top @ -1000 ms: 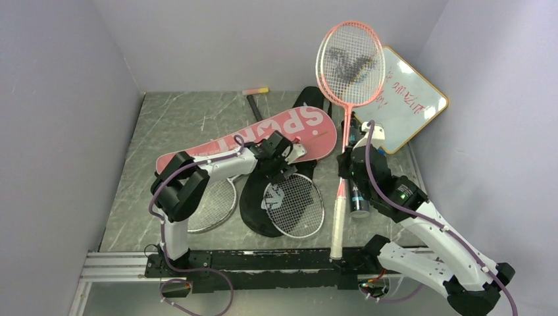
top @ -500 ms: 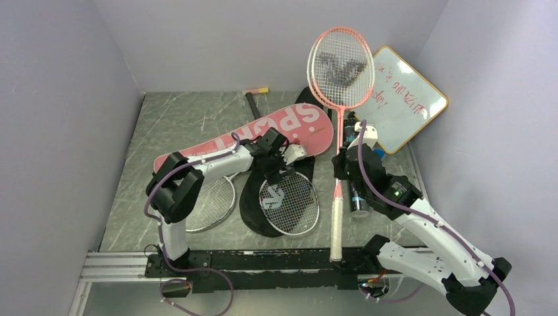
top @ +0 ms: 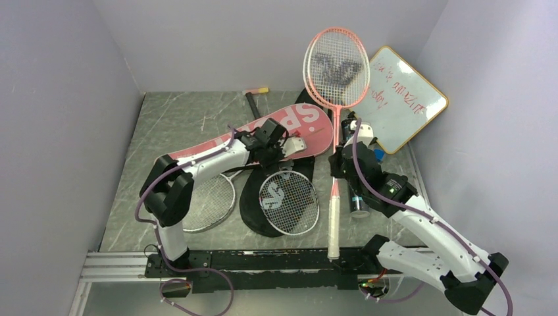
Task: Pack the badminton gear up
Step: Pick up the racket bag from the center of the board.
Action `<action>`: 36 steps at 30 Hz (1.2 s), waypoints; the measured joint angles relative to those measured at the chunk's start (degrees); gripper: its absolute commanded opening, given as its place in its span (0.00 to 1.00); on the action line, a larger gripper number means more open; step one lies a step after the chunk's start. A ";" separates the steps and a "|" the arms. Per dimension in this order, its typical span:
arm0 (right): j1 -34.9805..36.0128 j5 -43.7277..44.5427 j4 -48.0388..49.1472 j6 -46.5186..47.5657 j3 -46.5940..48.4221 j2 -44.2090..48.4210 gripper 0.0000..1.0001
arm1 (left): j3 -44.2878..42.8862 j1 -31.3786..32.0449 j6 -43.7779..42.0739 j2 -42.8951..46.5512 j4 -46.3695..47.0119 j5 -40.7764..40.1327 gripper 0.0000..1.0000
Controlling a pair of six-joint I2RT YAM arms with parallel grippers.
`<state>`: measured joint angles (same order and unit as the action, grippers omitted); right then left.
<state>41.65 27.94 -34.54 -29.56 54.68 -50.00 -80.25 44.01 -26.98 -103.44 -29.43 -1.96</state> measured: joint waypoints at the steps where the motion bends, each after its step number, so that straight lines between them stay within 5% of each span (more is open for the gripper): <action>1: 0.00 0.00 0.20 0.02 0.00 -0.22 0.00 | -0.13 -0.17 -1.01 -0.35 -0.42 -0.94 0.82; 13: 0.00 -0.04 0.85 0.00 0.00 -1.81 0.00 | -0.13 -4.11 -5.38 -7.28 -1.38 -4.35 0.76; 16: 0.00 -0.20 0.90 -0.02 0.00 -1.97 0.00 | -0.13 -4.50 -5.44 -9.33 -1.03 -5.25 0.45; 18: 0.00 -0.26 1.07 -0.04 0.00 -2.10 0.00 | -0.70 -4.79 -5.35 -10.75 -0.96 -6.38 0.10; 19: 0.00 -0.37 1.20 -0.07 0.00 -2.16 0.00 | -1.70 -4.87 -5.60 -11.50 -1.16 -7.39 0.06; 36: 0.00 -1.07 1.25 -0.26 0.02 -2.43 0.00 | -19.41 -7.48 9.22 -11.19 -21.29 -25.81 0.06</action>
<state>41.65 26.87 -33.30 -29.82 54.70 -52.42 -99.66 36.53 -17.76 -114.63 -50.72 -27.77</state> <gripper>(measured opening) 0.051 0.084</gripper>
